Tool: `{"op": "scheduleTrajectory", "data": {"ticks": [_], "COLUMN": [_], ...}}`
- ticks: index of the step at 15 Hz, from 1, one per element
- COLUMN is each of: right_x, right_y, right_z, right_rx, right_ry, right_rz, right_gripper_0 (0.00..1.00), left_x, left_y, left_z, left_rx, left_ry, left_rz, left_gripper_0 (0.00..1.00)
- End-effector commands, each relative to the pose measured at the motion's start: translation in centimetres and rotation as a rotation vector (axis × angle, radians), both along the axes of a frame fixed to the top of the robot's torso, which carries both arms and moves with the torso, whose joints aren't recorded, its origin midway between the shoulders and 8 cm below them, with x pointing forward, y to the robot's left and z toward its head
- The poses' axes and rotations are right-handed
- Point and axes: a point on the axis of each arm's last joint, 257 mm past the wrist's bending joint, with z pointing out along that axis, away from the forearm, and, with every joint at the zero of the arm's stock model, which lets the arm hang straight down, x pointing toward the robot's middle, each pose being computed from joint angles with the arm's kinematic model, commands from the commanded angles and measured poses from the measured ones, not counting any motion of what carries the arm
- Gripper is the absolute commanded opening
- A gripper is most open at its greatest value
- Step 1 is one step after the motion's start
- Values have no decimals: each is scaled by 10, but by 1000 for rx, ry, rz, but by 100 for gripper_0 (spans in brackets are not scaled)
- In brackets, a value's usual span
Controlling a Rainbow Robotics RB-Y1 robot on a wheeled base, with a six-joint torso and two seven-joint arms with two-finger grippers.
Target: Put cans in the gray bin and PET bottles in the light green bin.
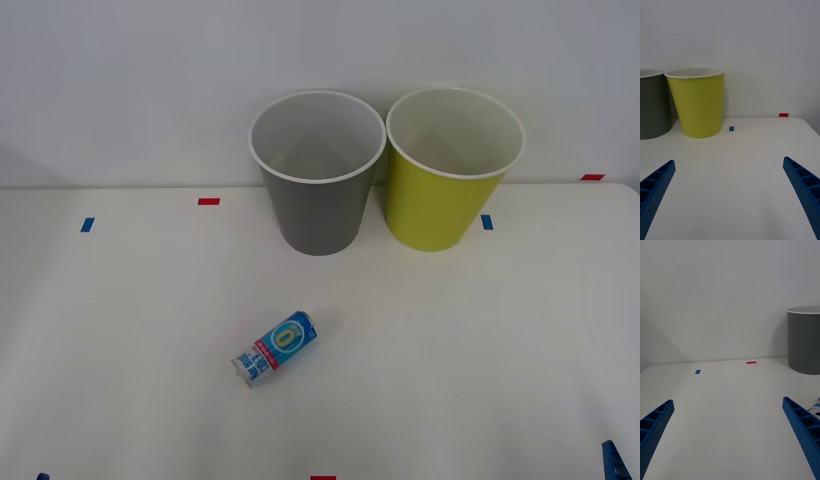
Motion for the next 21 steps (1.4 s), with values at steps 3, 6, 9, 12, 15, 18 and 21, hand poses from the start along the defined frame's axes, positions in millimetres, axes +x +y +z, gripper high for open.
{"op": "scheduleTrajectory", "data": {"ticks": [3,6,9,12,15,18,21], "right_x": [0,0,0,0,0,0,0], "right_y": [0,0,0,0,0,0,0], "right_z": [0,0,0,0,0,0,0], "right_rx": [0,0,0,0,0,0,0], "right_ry": [0,0,0,0,0,0,0], "right_rz": [0,0,0,0,0,0,0], "right_gripper_0": [100,100,100,100,100,100,100], "left_x": [0,0,0,0,0,0,0], "left_y": [0,0,0,0,0,0,0], "left_z": [0,0,0,0,0,0,0], "left_rx": [0,0,0,0,0,0,0], "left_ry": [0,0,0,0,0,0,0], "left_rz": [0,0,0,0,0,0,0], "left_gripper_0": [100,100,100,100,100,100,100]}}
